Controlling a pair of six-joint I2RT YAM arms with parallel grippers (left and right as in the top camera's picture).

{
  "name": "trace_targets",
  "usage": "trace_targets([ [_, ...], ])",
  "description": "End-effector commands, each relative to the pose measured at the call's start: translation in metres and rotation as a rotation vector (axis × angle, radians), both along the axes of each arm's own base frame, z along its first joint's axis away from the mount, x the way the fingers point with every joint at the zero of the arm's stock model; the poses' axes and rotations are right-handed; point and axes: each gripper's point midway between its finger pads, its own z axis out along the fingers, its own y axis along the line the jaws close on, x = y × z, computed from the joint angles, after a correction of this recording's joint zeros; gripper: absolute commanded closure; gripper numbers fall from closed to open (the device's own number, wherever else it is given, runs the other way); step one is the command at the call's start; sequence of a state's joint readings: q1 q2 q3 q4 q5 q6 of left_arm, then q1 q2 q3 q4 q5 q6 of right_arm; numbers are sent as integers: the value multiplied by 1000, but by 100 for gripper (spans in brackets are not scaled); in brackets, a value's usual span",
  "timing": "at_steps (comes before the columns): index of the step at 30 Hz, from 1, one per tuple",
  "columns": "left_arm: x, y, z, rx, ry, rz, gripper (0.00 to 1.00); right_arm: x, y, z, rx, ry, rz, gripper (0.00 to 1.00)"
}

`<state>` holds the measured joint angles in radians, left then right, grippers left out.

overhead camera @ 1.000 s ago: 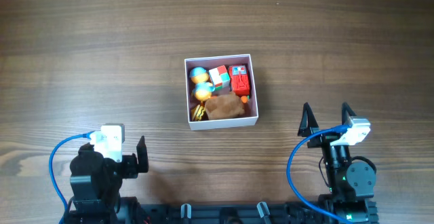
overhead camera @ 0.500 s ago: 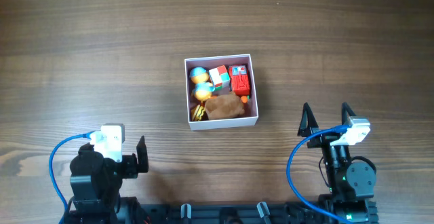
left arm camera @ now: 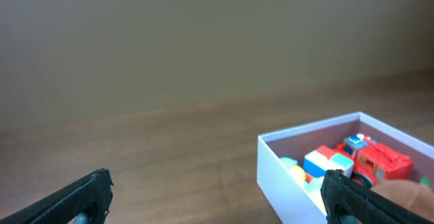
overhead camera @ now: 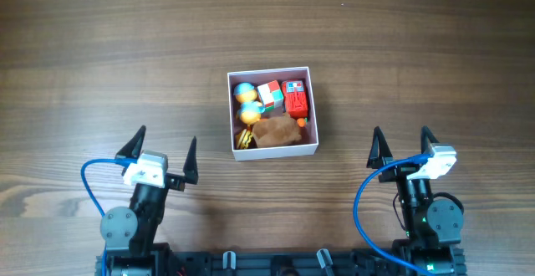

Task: Pack container

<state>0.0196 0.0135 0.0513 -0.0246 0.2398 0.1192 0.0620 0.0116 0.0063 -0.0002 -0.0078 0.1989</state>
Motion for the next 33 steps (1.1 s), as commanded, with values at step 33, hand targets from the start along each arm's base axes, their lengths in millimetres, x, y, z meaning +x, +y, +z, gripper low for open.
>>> trace_targets([
  [33, 4, 6, -29, -78, 88, 58, 0, -1, 2, 2, -13, -12, 13, 0],
])
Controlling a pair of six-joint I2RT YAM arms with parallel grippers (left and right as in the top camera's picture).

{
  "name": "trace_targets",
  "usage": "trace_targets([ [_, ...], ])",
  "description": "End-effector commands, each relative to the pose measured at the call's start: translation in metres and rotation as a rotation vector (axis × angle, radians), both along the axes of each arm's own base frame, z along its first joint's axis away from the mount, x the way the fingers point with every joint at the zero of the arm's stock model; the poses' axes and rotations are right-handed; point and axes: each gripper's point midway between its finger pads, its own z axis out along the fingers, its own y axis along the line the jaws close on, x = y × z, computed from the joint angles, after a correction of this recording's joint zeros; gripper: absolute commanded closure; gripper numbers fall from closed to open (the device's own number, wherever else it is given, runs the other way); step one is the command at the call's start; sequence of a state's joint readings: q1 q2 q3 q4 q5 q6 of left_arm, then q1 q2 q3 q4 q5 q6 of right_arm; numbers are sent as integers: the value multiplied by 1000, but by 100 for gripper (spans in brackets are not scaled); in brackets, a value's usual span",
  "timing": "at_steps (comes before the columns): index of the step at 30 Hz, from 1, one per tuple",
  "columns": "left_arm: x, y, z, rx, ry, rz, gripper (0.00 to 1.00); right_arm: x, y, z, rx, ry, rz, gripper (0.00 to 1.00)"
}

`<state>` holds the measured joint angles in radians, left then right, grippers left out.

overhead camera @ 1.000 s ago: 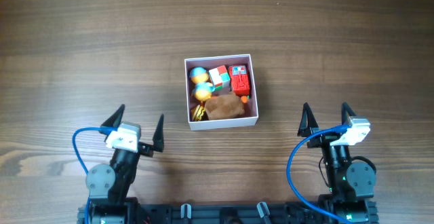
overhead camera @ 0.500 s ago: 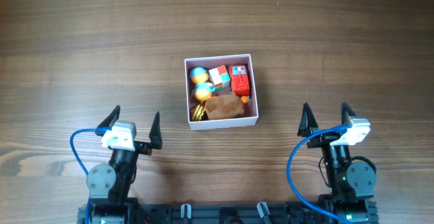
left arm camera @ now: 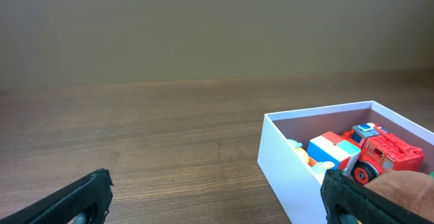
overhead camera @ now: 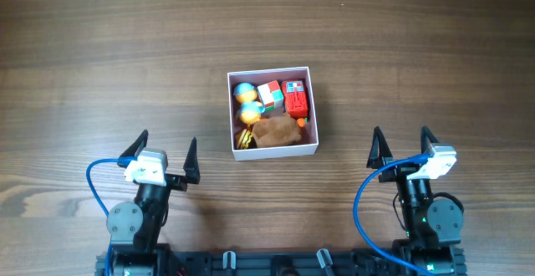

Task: Pack container

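A white square box [overhead camera: 315, 109] stands mid-table, filled with toys: a red fire truck [overhead camera: 296, 99], a red-white-green cube [overhead camera: 269, 93], two blue-yellow balls [overhead camera: 244, 90], a brown plush [overhead camera: 277, 130] and something yellow [overhead camera: 243, 140]. The left wrist view shows the box [left arm camera: 288, 166] and truck [left arm camera: 383, 155] ahead to the right. My left gripper [overhead camera: 164, 151] stands open near the front left, empty. My right gripper [overhead camera: 401, 141] stands open at the front right, also empty. Both are apart from the box.
The brown wooden table [overhead camera: 125, 50] stretches all round the box. Blue cables [overhead camera: 92, 180] loop beside each arm base at the front edge. A plain dark wall lies beyond the table in the left wrist view.
My left arm has drawn back slightly toward its base and its camera now looks more level. The box and the right arm have not moved.
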<state>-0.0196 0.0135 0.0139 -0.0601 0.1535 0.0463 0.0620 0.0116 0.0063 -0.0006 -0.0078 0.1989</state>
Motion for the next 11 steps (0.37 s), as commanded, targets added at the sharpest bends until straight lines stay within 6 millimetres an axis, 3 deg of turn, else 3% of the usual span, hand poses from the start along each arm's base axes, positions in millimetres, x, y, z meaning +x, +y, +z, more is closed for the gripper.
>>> trace_targets([
  [1, 0, 1, -2, -9, 2, 9, 0, -1, 2, 2, -13, -12, 13, 0],
  [11, 0, 1, -2, -9, 2, 9, 0, -1, 2, 2, -13, -12, 13, 1],
])
